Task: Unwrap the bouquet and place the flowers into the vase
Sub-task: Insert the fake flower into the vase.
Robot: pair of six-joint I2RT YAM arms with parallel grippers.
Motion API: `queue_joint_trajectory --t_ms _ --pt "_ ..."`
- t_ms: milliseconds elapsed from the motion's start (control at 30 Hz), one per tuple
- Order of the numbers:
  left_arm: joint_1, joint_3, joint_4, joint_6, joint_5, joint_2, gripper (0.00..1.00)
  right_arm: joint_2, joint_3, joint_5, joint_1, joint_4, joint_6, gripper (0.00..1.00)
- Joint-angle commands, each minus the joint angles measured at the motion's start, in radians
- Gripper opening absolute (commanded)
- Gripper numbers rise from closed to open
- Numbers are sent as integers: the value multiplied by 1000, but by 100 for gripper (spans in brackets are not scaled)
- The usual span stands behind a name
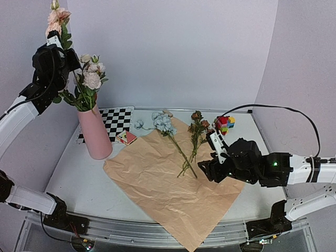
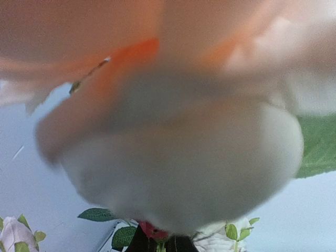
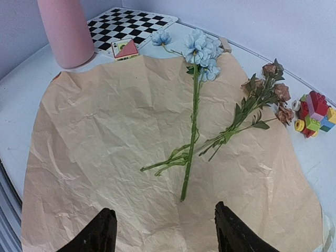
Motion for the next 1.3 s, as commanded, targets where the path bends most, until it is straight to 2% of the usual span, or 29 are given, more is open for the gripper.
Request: queue_joint_trajectory --t_ms 0,300,767,1033,1267 --pt "4 -81 -88 -68 64 -22 0 13 44 30 3 1 -10 65" --pt "4 -170 -80 -47 146 -75 0 32 49 18 3 16 -7 65" --pt "3 -67 -85 137 234 -52 0 40 56 11 3 22 -9 65" --pt "2 17 -179 175 293 -65 0 37 54 10 3 24 -7 65" --pt "2 -64 -186 163 326 -96 0 50 63 -1 4 29 -6 65"
